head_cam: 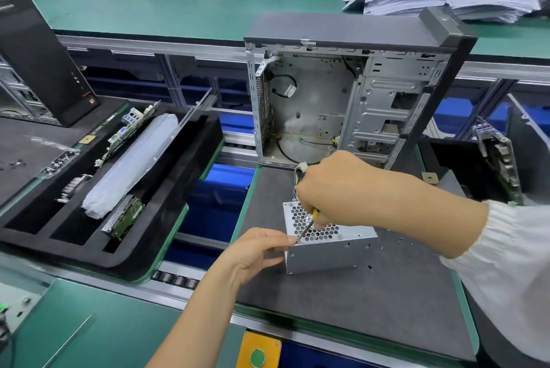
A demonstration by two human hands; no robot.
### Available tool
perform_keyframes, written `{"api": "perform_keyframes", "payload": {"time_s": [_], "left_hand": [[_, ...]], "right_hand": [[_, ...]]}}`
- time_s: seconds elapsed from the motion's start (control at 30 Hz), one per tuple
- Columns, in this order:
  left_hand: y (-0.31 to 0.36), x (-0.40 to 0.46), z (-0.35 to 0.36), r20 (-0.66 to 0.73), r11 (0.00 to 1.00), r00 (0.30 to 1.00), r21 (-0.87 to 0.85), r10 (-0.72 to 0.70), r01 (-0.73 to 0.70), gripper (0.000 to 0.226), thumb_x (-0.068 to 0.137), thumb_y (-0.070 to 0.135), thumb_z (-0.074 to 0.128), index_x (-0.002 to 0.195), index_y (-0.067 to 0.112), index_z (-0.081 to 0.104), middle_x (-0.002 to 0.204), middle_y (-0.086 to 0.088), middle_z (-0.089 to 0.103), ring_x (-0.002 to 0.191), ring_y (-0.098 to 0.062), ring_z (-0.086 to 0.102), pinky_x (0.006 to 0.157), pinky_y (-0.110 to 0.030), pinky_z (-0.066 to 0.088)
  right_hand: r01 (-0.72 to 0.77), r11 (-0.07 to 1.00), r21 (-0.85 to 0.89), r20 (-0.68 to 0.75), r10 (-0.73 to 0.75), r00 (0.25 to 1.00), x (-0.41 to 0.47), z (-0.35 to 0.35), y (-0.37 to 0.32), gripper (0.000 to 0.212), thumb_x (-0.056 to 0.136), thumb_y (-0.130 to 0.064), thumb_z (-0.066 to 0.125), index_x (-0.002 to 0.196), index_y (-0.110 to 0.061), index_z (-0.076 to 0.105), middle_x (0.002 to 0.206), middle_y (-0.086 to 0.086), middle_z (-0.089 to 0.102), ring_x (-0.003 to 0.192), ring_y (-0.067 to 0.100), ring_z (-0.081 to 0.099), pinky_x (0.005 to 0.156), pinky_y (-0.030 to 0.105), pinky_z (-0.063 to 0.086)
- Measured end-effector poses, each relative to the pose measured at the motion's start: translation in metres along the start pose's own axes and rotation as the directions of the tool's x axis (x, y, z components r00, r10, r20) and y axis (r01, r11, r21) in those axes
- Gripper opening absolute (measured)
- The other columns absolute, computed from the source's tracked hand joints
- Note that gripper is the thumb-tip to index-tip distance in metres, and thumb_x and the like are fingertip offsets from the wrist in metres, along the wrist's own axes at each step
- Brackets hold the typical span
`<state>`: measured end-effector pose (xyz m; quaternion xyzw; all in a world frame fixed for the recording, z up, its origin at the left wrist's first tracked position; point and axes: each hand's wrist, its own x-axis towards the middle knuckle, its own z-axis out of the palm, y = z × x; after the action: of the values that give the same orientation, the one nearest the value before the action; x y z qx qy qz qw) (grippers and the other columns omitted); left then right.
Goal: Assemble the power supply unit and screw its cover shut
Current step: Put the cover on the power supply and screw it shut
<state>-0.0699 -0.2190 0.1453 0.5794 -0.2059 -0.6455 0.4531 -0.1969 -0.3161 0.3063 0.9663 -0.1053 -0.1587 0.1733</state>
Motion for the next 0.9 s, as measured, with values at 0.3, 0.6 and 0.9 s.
{"api": "perform_keyframes", "payload": {"time_s": [0.3,0.6,0.9], "left_hand": [[0.0,-0.002,0.0,-0.027,1.0,1.0,0.013,0.009,-0.008,0.011,0.08,0.015,0.076,0.069,0.015,0.076,0.085,-0.003,0.067,0.088,-0.014,0.057,0.086,-0.028,0.047],[0.0,-0.002,0.0,-0.015,1.0,1.0,0.014,0.025,-0.025,0.017,0.082,0.014,0.074,0.065,0.017,0.077,0.076,0.005,0.071,0.074,-0.004,0.062,0.085,-0.027,0.047],[0.002,-0.002,0.002,-0.011,0.999,0.999,0.024,0.031,-0.031,0.025,0.084,0.012,0.072,0.06,0.018,0.076,0.068,0.008,0.069,0.064,0.001,0.062,0.083,-0.027,0.046]], "right_hand": [[0.064,0.993,0.101,0.181,-0.081,0.98,0.011,-0.015,0.005,0.024,0.08,-0.024,0.067,0.098,-0.012,0.057,0.09,0.003,0.06,0.065,0.019,0.047,0.048,0.026,0.033],[0.078,0.993,-0.088,0.143,-0.065,0.988,0.014,-0.015,0.009,0.041,0.087,-0.021,0.06,0.06,-0.017,0.03,0.066,-0.001,0.036,0.05,0.016,0.035,0.045,0.023,0.023],[0.111,0.994,-0.018,0.304,-0.1,0.948,0.015,-0.014,0.007,0.027,0.083,-0.028,0.066,0.089,-0.014,0.044,0.071,0.0,0.043,0.055,0.018,0.041,0.047,0.026,0.029]]}}
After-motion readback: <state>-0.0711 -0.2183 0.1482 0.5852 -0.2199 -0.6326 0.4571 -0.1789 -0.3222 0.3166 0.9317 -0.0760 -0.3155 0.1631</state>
